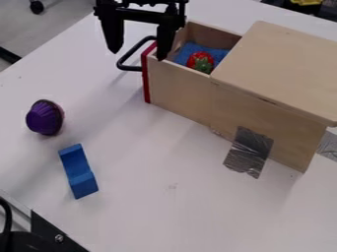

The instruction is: Take the tomato out of the drawer and put it in the table

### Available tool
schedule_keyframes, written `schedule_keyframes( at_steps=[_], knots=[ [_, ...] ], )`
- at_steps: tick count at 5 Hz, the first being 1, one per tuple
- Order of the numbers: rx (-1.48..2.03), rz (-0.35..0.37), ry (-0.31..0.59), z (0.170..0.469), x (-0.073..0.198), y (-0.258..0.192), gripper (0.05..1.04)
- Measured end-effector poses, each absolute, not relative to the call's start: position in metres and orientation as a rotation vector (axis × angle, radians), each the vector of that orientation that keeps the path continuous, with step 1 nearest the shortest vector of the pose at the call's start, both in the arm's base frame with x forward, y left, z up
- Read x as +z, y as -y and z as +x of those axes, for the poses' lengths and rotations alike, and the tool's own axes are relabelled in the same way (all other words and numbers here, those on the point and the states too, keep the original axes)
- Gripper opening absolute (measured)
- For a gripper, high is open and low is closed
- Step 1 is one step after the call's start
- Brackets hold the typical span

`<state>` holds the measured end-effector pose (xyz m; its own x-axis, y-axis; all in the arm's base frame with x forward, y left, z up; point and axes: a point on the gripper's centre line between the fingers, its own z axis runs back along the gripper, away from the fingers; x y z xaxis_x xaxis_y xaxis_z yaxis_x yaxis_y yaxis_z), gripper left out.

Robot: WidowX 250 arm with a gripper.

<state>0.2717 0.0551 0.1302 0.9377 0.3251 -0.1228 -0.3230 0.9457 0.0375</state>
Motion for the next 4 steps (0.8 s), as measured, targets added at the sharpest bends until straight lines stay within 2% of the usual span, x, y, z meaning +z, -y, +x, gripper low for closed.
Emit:
schedule_keyframes(
  at_steps=[1,2,4],
  knots=[
    [0.330,0.016,-0.161,0.270,0.122,-0.055,0.999],
    [0.287,0.014,-0.170,0.282,0.116,-0.057,0.999],
    [0.206,0.031,-0.104,0.303,0.114,-0.052,0.999]
  ],
)
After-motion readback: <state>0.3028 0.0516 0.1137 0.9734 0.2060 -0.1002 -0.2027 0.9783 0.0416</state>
